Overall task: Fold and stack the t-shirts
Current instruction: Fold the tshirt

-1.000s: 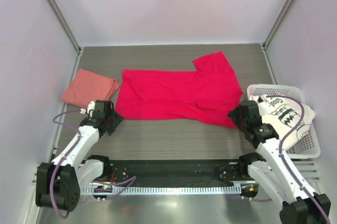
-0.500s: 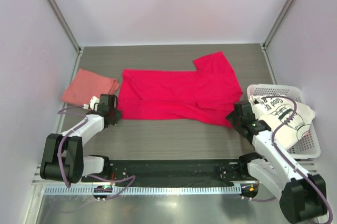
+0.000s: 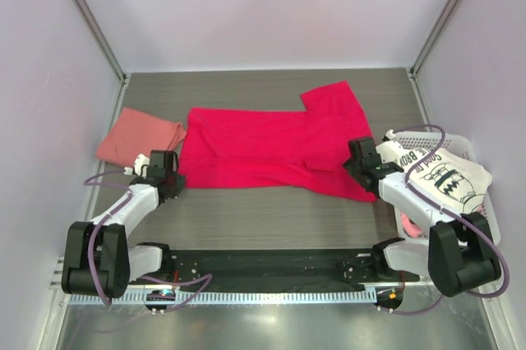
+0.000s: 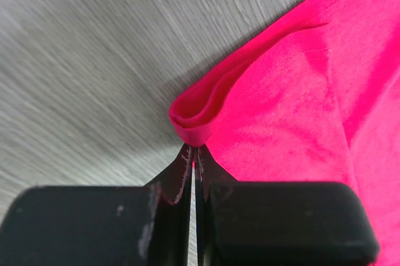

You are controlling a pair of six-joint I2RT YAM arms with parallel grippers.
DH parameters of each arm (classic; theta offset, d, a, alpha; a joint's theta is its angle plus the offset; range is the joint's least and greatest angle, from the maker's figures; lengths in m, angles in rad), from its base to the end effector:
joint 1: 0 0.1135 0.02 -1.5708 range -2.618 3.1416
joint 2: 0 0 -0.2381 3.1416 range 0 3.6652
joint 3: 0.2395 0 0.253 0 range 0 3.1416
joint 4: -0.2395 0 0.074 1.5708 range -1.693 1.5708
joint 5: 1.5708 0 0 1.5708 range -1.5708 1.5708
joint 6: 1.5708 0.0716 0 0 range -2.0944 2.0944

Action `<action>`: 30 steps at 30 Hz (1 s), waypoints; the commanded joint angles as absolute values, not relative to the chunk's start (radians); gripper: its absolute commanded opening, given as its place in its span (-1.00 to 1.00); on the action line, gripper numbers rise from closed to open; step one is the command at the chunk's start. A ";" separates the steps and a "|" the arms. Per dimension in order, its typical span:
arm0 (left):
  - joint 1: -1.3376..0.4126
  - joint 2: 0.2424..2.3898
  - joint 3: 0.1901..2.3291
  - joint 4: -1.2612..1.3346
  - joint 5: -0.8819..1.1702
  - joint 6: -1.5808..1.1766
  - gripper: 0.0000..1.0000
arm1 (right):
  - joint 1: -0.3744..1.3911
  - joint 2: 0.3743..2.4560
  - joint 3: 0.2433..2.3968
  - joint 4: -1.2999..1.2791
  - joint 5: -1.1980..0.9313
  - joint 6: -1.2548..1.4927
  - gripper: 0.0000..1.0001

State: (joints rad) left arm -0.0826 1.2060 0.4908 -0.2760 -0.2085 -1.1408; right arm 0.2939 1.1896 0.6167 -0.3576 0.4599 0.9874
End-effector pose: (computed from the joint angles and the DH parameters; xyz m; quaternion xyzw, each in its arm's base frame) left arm 0.2393 -0.0049 0.0995 -0.5067 0.8078 -0.0816 0.2899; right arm 0.2514 0.0429 0.1409 0.3816 0.8448 0.0097 0.3750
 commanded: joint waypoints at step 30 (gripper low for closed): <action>-0.048 1.086 0.488 -0.354 -0.244 -1.051 -1.00 | 0.353 1.486 0.735 -0.238 0.690 1.025 -0.64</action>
State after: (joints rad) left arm -0.0563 1.1061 0.4854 -0.3332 -0.2012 -1.0790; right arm 0.3481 1.5097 0.6979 -0.2478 0.6273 1.0271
